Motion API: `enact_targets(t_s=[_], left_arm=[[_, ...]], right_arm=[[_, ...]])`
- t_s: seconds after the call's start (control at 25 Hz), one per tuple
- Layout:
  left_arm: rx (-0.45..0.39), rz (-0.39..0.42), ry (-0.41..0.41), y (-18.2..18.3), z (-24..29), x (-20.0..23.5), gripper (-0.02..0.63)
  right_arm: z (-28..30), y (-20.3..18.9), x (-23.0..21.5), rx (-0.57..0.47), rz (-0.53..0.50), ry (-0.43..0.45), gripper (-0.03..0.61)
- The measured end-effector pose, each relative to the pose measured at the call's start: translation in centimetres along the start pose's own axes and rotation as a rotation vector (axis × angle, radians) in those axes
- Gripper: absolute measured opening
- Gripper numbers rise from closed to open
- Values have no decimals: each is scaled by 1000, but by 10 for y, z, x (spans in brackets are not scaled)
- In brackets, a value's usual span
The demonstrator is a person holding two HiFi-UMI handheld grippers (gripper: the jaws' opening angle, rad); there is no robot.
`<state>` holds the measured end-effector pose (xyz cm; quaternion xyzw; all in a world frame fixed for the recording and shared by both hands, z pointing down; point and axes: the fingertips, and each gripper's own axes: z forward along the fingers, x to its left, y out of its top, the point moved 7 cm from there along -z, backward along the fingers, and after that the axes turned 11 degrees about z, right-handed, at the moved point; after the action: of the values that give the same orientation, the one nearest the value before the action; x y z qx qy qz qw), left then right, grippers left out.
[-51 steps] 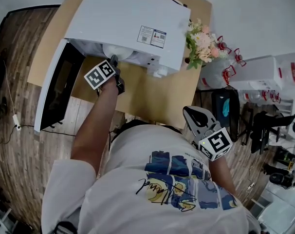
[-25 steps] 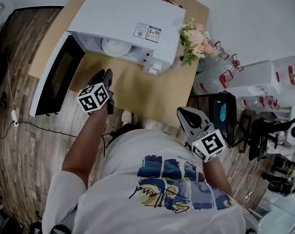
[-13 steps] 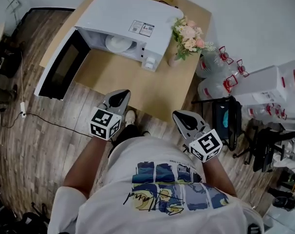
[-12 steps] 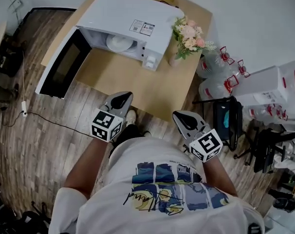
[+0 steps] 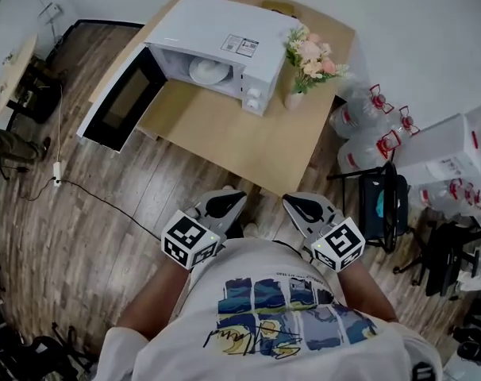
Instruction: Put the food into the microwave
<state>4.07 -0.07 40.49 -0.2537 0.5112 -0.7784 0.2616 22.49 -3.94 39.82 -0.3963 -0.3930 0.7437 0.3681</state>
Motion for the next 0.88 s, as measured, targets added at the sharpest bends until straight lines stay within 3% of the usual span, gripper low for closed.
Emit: enact_targets(t_s=[0.32, 0.88], left_arm=[[-21, 18, 12, 13, -8, -20, 8], [-7, 18, 27, 3, -20, -47, 8]], right_arm=[[-15, 0, 10, -21, -18, 16, 6], [-33, -15, 30, -49, -37, 20, 6]])
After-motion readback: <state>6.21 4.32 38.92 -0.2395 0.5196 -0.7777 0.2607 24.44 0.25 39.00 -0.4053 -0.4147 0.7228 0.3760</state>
